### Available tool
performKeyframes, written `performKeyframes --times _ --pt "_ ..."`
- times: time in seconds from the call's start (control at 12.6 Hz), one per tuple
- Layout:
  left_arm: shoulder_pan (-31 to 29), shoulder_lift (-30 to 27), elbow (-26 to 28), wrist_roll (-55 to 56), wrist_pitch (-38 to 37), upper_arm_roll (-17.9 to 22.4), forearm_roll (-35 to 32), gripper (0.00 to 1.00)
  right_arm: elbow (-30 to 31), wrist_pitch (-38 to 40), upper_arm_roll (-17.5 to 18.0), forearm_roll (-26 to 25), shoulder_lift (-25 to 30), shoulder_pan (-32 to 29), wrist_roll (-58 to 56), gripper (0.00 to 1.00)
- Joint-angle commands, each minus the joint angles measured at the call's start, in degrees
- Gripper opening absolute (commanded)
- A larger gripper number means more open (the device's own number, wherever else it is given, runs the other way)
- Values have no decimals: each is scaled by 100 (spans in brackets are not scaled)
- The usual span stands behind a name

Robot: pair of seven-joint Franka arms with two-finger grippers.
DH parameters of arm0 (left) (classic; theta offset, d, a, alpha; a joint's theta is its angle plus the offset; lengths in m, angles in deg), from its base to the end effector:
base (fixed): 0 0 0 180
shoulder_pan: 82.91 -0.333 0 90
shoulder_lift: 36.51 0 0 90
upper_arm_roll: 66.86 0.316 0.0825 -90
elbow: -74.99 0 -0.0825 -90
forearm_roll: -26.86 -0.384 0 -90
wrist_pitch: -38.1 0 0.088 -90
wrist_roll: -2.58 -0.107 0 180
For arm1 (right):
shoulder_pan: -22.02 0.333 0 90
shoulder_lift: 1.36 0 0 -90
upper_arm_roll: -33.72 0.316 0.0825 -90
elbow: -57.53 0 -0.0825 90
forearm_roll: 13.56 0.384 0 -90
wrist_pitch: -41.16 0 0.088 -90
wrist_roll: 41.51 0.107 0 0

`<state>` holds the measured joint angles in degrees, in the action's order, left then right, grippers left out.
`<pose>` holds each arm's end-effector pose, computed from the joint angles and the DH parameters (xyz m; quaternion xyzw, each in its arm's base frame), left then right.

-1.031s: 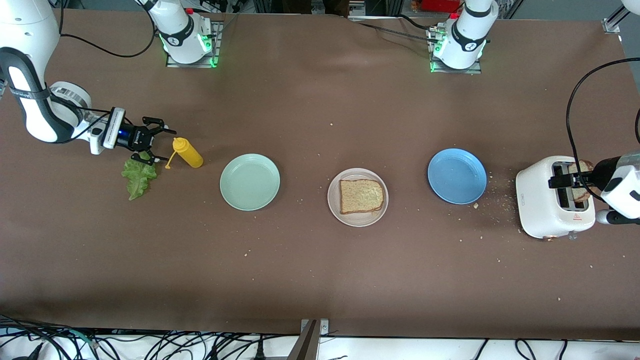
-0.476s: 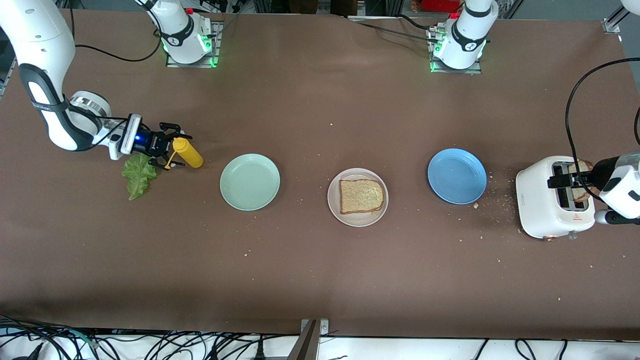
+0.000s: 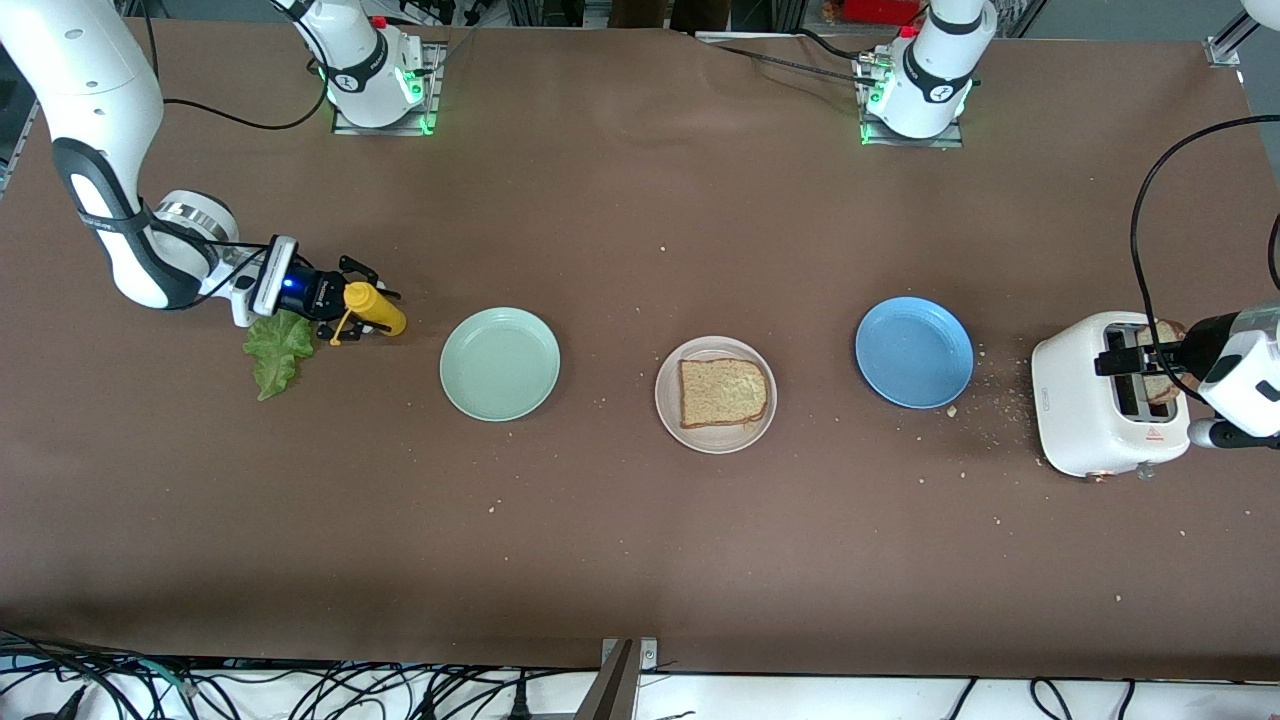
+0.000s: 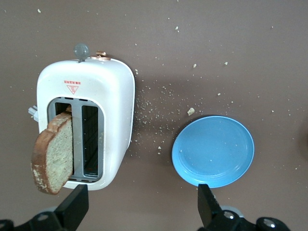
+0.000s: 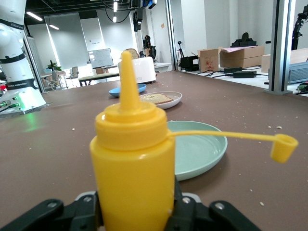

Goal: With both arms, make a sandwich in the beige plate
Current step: 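Lift the mustard bottle and carry it toward the beige plate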

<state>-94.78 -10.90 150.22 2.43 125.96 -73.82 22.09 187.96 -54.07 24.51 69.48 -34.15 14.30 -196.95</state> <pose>0.6603 0.0810 0.4687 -0.9928 -0.0411 0.1120 0.0099 0.4530 -0.0439 0.1084 -0.6294 -0.4558 -0.4542 0.4356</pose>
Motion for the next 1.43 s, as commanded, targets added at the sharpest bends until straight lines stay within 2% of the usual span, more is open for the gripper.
performKeyframes --times 0.0,0.16,0.32,0.56,0.79,1.03,1.19,1.35 --pt "10 -30 9 85 -58 -42 -182 100 -96 -48 16 125 -61 15 -250 0" --pt "10 -30 9 85 -67 -42 -182 100 -166 -180 16 142 44 190 -92 0" --pt "10 -30 9 94 -58 -42 -182 100 -254 -626 25 169 420 392 249 0" --pt "10 -30 9 94 -58 -42 -182 100 -430 -1391 25 178 922 901 1285 0" --pt "10 -30 9 94 -67 -42 -182 100 -877 -2269 34 169 1213 1639 2077 0" --pt "10 -30 9 94 -67 -42 -182 100 -1387 -3595 34 90 1328 2570 3131 0" --pt "10 -30 9 94 -58 -42 -182 100 -1764 -4553 25 -242 1284 3255 3851 0" --pt "10 -30 9 94 -58 -42 -182 100 -2099 -5039 16 -1109 1161 3783 5113 0"
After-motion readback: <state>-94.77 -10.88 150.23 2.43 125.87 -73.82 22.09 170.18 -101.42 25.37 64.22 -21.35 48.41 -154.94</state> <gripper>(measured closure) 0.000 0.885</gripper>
